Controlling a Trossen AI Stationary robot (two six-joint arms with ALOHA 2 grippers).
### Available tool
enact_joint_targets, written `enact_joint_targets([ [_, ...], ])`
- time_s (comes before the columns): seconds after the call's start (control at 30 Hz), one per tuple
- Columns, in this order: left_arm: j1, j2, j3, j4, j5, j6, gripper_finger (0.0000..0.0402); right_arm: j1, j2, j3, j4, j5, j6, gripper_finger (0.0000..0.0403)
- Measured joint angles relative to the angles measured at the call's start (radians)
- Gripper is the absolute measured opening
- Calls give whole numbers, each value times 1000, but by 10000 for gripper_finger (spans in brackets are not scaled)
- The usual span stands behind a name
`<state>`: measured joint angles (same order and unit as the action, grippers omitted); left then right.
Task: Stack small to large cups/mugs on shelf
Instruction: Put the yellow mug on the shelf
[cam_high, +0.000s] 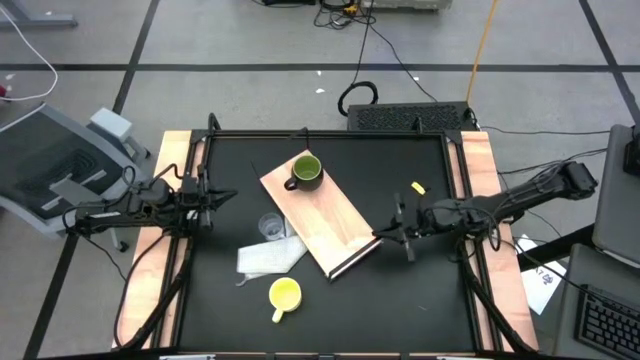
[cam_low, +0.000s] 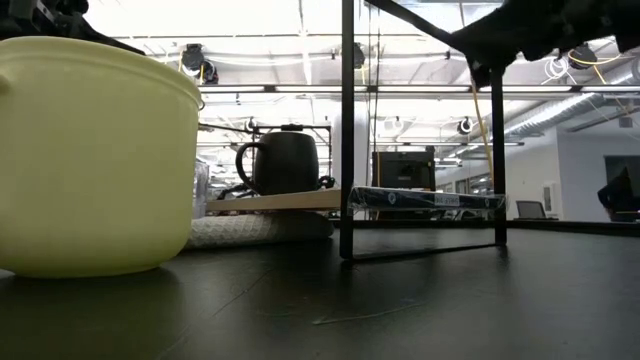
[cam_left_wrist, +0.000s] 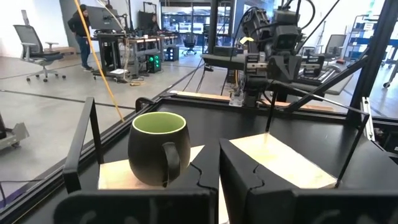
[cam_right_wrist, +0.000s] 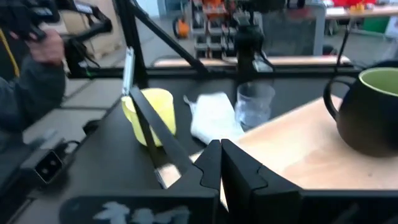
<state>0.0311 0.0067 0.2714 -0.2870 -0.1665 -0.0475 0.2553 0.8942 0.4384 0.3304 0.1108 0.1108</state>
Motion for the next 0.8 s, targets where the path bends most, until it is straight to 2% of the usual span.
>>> enact_joint_targets([
  [0.17, 0, 0, 0, 1, -1, 6, 4, 13, -5, -84, 166, 1, 0, 0],
  [0.33, 0, 0, 0, 0, -1, 41, 19, 16, -5, -111, 190, 2, 0, 0],
  [0.47, 0, 0, 0, 1, -1, 58, 14, 16, -6, -139, 221, 2, -1, 0],
  [0.6, 0, 0, 0, 4, 26, 49, 3, 17, -6, -190, 312, -1, -1, 0],
  [0.8, 0, 0, 0, 5, 33, 63, 15, 17, -6, -263, 419, -2, -1, 0],
])
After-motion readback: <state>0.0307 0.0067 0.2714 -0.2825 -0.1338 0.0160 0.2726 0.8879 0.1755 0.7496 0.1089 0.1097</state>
